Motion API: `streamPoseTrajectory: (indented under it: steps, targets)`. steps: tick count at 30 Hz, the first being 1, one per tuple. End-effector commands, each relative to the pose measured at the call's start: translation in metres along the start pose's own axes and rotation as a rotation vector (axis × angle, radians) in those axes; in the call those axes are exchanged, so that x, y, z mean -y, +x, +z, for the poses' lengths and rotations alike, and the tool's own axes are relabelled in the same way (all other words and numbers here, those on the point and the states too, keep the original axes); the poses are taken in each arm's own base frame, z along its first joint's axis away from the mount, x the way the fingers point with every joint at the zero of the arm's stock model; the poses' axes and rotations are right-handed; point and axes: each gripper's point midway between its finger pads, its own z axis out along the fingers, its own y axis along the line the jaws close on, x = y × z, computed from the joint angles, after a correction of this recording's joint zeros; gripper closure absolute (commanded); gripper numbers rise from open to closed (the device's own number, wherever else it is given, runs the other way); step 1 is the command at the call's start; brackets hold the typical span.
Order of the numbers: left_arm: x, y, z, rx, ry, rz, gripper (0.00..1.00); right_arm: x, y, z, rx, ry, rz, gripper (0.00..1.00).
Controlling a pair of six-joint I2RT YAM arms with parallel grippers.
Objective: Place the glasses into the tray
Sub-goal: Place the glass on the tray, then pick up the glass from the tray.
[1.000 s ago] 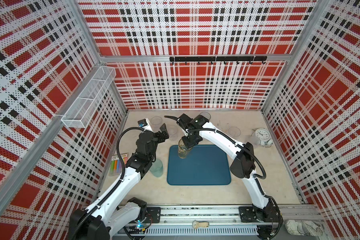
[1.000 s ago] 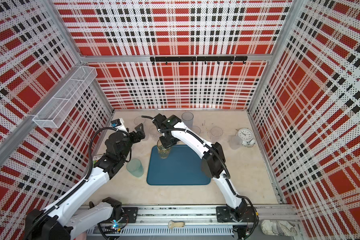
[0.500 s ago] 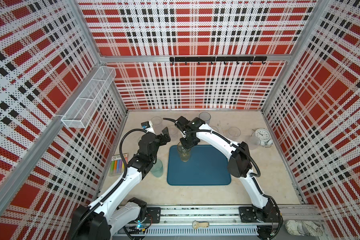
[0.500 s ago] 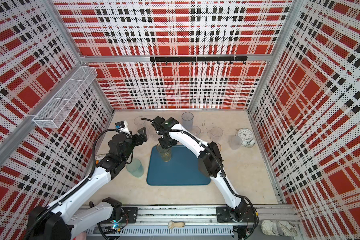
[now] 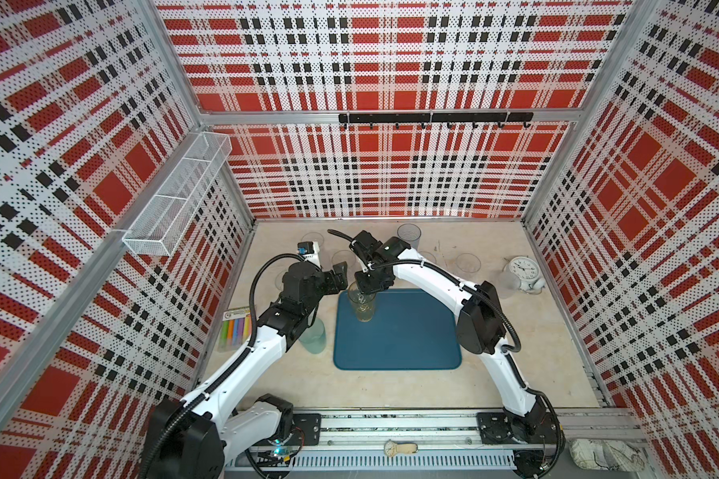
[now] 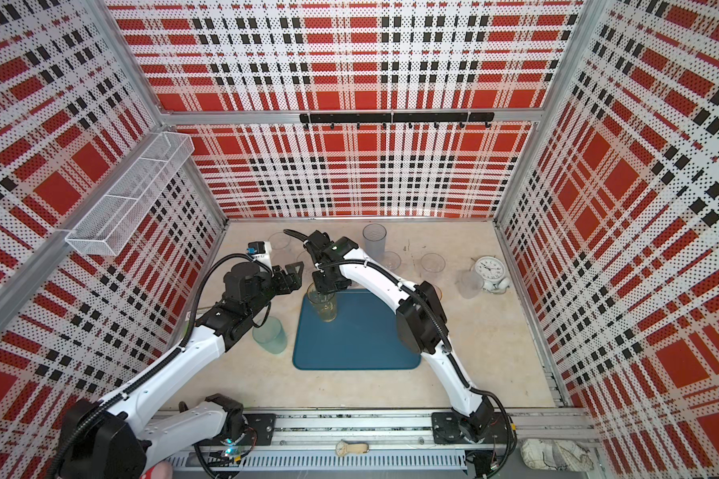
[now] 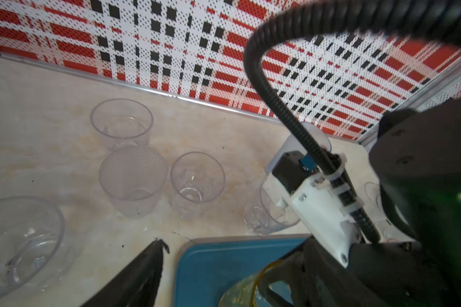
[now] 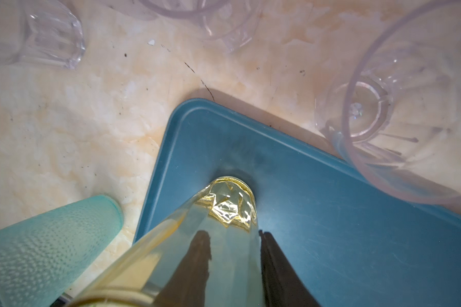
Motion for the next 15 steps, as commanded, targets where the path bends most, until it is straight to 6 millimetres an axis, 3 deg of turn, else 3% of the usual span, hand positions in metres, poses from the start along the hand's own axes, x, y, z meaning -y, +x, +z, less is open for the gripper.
streamPoseTrajectory:
  steps: [1,5,8,12,15]
  targets:
    - [0.005,0.011,-0.002,-0.091,0.028,0.011,0.20,-0.011,-0.021,-0.041,0.096,-0.080,0.025,0.53]
    - [0.002,0.026,0.008,-0.196,0.003,0.009,0.33,-0.005,-0.027,-0.069,0.156,-0.140,0.045,0.43]
    - [0.006,0.036,0.015,-0.270,-0.021,0.017,0.35,0.002,-0.031,-0.096,0.206,-0.220,0.116,0.41]
    - [0.026,0.050,0.030,-0.354,-0.013,0.050,0.37,0.030,-0.037,-0.130,0.309,-0.230,0.184,0.39]
    - [0.027,0.060,0.040,-0.419,-0.035,0.073,0.42,0.053,-0.035,-0.138,0.354,-0.194,0.221,0.39]
